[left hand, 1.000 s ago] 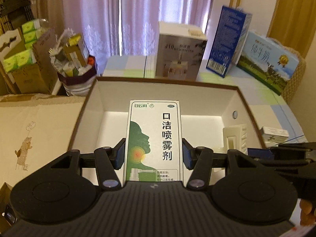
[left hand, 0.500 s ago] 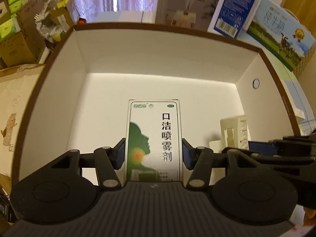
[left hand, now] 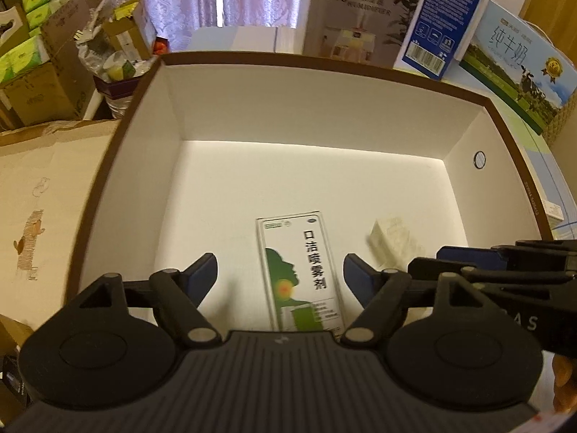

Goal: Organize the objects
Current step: 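Open both grippers to release the spray box and comb strip in the box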

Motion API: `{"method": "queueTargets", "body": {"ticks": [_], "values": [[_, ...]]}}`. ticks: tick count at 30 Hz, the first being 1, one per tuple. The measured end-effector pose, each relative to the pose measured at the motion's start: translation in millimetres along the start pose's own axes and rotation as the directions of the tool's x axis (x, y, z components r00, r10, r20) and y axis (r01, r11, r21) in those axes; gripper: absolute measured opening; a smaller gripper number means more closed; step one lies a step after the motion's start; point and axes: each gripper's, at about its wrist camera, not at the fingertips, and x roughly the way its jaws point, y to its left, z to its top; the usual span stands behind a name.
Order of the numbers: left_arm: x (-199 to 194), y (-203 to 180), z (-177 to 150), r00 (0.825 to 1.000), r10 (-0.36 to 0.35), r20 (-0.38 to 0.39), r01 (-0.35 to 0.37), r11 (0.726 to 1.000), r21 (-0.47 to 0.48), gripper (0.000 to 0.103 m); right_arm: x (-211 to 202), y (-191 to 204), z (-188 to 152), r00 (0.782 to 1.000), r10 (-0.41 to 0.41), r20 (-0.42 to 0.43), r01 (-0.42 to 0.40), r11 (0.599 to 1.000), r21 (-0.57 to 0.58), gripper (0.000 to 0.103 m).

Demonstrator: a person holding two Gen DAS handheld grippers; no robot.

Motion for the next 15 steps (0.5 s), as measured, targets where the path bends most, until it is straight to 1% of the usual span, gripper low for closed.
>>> {"method": "queueTargets", "body": {"ticks": [1, 4, 10, 15], "values": [[-2, 1, -1, 1.000, 0.004, -0.001, -0.004, 1.000, -0.001, 0.078, -1, 0, -1, 1.000, 0.002, -0.001, -0.002, 1.000, 0.004, 0.038], [-8, 3, -5, 1.000, 0.012, -0.006, -0.012, 1.000, 0.002, 0.081, -6, 1, -5, 1.000, -0.009, -0.003, 0.009, 1.000, 0.001, 0.041], [-22, 3, -15, 1.000, 0.002, -0.005, -0.002, 1.000, -0.004, 0.083, -19, 3, -13, 0.999, -0.036, -0.002, 0.036, 0.999, -0.004, 0.042], [-35, -1, -21, 1.000, -0.003, 0.007, 0.003, 1.000, -0.010, 0.083, -36, 4, -18, 0.999, -0.034, 0.020, 0.034, 0.999, 0.001, 0.042]]}}
